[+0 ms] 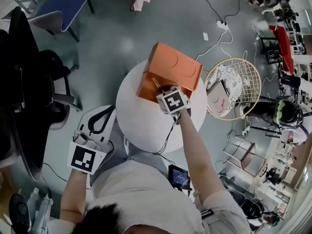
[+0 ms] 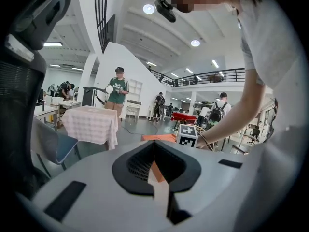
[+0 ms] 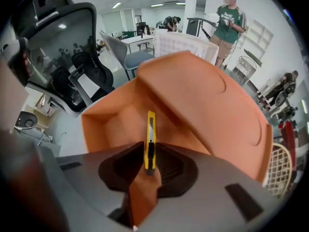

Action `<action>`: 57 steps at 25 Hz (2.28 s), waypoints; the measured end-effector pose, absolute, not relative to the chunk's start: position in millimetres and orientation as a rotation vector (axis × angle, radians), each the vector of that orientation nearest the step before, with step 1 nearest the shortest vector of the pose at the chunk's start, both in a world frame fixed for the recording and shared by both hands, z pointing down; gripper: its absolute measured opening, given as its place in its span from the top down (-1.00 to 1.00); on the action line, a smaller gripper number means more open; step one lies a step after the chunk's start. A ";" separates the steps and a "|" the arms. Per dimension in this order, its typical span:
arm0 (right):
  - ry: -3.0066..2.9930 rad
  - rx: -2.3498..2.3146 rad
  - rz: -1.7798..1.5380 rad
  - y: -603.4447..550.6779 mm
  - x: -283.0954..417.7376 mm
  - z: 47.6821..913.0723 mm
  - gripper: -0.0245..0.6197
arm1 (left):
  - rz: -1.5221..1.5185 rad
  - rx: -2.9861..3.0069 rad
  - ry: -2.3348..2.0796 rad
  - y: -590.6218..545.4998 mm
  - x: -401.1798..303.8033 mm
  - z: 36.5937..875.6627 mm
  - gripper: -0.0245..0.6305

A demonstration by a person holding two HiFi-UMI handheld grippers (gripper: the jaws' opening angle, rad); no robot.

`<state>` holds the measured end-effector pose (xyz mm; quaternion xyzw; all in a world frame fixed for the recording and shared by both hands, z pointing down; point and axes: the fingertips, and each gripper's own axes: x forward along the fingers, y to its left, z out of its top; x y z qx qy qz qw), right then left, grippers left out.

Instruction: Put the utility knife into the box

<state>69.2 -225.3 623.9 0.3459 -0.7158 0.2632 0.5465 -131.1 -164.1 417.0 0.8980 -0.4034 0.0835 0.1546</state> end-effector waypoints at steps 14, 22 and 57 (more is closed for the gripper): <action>-2.075 0.872 0.532 -173.5 17.3 517.4 0.70 | 0.250 2.627 -1.009 -168.4 -117.3 431.0 0.89; -1.740 1.012 0.962 -40.9 57.3 611.7 0.70 | 0.286 2.729 -0.816 -152.3 -70.7 421.0 0.89; -2.722 1.597 0.021 168.6 21.3 240.2 0.90 | 0.029 3.094 -0.710 150.5 -1.7 247.7 0.90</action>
